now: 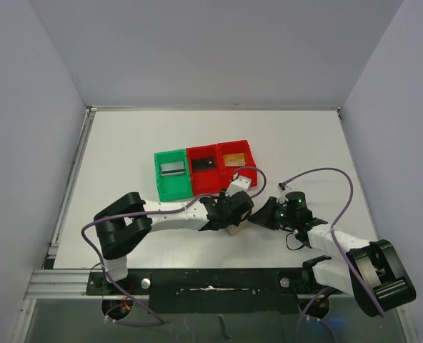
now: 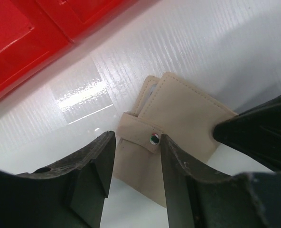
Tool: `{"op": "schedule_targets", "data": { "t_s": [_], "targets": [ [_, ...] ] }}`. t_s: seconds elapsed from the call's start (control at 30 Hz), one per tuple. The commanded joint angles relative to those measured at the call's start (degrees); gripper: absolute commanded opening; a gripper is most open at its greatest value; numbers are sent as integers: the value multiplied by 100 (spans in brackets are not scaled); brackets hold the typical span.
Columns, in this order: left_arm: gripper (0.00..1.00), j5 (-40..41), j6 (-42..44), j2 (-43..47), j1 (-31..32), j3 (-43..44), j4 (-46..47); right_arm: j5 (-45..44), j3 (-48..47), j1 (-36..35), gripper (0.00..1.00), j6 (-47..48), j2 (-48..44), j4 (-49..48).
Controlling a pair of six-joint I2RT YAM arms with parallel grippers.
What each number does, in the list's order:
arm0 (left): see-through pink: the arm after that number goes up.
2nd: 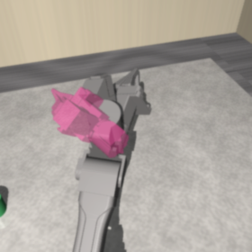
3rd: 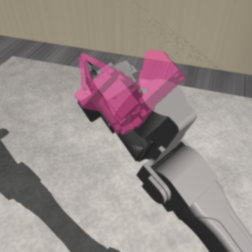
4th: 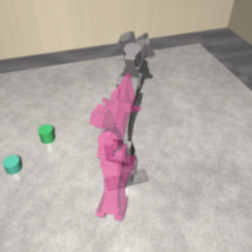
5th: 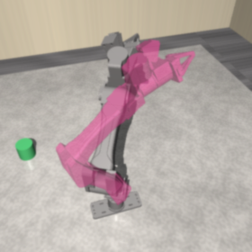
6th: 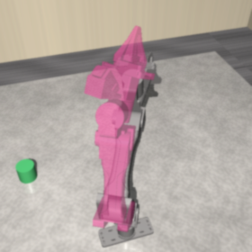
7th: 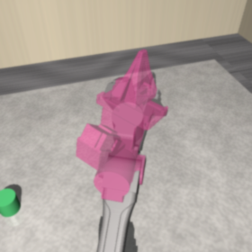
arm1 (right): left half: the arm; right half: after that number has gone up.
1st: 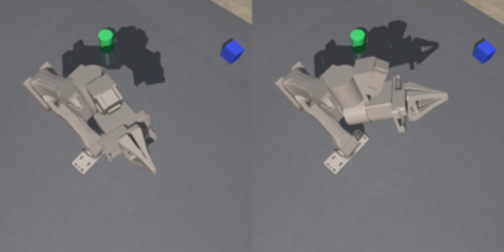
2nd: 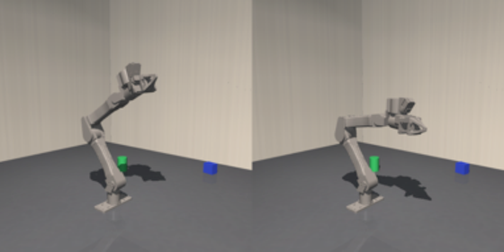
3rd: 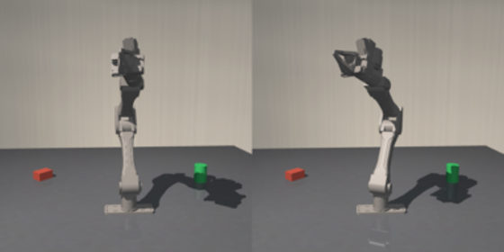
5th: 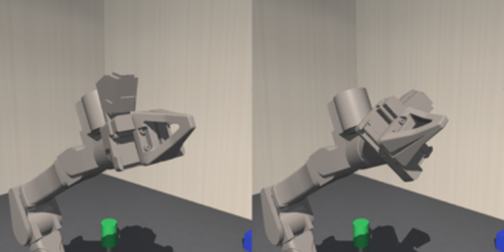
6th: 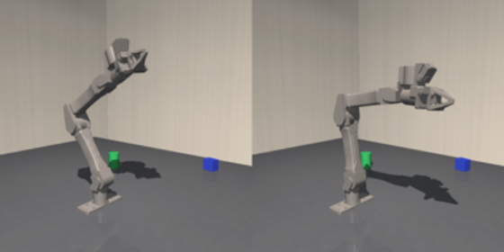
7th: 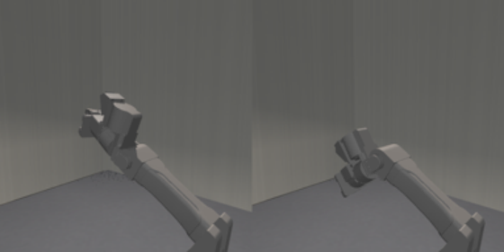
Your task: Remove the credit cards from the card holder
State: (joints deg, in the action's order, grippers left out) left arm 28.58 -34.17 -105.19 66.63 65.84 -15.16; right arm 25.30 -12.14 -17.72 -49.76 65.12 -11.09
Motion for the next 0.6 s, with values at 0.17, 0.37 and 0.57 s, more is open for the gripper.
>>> {"op": "schedule_targets", "data": {
  "t_s": [0.17, 0.37, 0.57],
  "targets": [
    [39, 871, -73, 340, -398, -162, -489, -60, -95, 27, 0, 291, 43, 221],
    [45, 496, 162, 533, -329, -248, -82, -50, -152, 27, 0, 287, 19, 252],
    [58, -340, 683, 478, 2, -16, 484, -51, -174, 23, 0, 274, 18, 241]
  ]
}}
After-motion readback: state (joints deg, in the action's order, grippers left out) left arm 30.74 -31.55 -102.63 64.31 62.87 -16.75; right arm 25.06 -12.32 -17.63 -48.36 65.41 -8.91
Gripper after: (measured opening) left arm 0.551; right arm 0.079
